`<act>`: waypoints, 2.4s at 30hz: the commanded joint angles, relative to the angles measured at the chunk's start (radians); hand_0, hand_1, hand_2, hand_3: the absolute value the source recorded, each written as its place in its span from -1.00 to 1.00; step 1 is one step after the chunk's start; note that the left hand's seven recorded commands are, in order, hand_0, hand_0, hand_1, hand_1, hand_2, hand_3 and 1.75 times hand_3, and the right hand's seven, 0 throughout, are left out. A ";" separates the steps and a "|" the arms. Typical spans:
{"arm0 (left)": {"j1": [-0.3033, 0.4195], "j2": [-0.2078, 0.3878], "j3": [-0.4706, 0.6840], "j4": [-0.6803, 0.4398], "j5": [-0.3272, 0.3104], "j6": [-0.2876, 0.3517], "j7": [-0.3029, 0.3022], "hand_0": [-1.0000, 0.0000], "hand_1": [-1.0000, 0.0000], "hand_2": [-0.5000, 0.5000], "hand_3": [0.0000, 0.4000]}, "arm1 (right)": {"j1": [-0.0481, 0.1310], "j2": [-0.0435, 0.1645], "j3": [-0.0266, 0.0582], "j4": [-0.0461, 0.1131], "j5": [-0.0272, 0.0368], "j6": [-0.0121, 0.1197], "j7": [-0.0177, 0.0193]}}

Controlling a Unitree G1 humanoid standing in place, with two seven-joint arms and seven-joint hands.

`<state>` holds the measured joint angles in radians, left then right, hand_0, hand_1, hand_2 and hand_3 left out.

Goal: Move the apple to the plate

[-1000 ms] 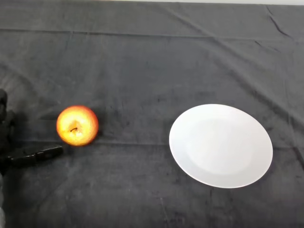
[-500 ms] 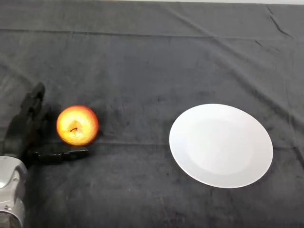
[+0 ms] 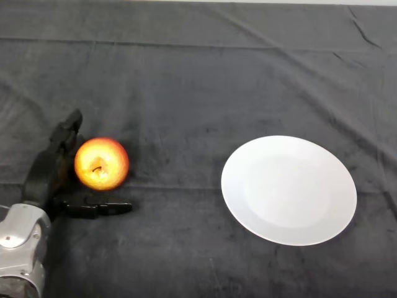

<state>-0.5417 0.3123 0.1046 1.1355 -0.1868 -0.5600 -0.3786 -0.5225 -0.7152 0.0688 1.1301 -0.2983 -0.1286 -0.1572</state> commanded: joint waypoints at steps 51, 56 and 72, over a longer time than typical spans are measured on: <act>-0.187 -0.023 -0.194 -0.063 0.221 0.024 0.139 -1.00 -1.00 0.00 1.00 | 0.085 0.050 0.0218 0.025 -0.0198 0.023 0.0221; -0.227 -0.051 -0.222 -0.070 0.240 0.018 0.146 -1.00 -1.00 0.00 1.00 | 0.084 0.050 0.0218 0.025 -0.0198 0.023 0.0221; -0.334 -0.131 -0.347 -0.076 0.309 -0.013 0.144 -1.00 -1.00 0.00 1.00 | 0.083 0.050 0.0220 0.027 -0.0203 0.022 0.0220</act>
<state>-0.8147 0.1867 -0.2260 1.1052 0.1043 -0.5526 -0.2383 -0.5225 -0.7175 0.0640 1.1193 -0.2981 -0.1224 -0.1567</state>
